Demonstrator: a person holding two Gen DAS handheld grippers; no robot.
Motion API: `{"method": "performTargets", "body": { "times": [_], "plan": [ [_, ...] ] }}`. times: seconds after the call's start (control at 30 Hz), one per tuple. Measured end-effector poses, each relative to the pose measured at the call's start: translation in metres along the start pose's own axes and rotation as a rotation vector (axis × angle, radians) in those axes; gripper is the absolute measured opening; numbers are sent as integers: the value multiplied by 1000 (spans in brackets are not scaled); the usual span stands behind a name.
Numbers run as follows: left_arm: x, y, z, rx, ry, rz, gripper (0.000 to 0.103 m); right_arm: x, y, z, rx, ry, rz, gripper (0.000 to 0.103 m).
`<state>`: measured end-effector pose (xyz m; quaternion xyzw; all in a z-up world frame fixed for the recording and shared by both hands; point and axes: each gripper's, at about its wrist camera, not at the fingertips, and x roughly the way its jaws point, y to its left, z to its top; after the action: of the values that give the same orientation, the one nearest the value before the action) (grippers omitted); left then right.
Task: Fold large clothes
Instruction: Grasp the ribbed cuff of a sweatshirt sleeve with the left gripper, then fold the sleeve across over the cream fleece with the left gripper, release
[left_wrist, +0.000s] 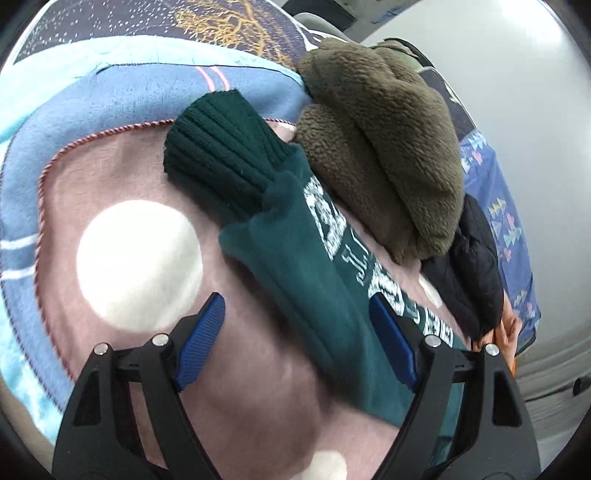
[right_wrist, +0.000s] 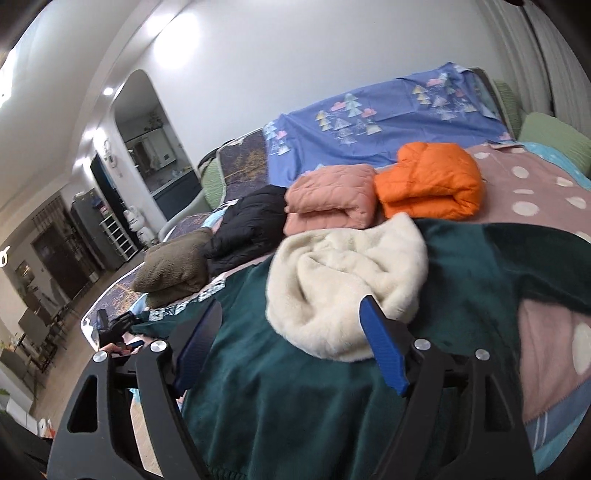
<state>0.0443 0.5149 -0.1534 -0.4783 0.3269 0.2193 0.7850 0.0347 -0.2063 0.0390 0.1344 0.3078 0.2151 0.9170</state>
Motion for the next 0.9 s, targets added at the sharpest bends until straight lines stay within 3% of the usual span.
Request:
{"method": "performTargets", "body": {
  "times": [0.07,0.13,0.2,0.27,0.6,0.9],
  "plan": [
    [4,1,3,-17,-12,-4,80,-4,-6,-5,20,-5,-22,77],
    [9,2,7,-28,-22,-19,67,-6,-12,-9,38,-8,-33,77],
    [16,4,9,-51,-15,-41,25,-6,-18,-13,59,-8,-46,77],
    [20,8,10,-84,-1,-82,13,-5,-25,-15,81,-8,-51,77],
    [-31,-33,3,-3,-149,-231,10,12,-24,-14,68,17,-19,77],
    [-107,-146,-21,276,-280,-391,10,27,-11,-1,48,24,69,77]
  ]
}}
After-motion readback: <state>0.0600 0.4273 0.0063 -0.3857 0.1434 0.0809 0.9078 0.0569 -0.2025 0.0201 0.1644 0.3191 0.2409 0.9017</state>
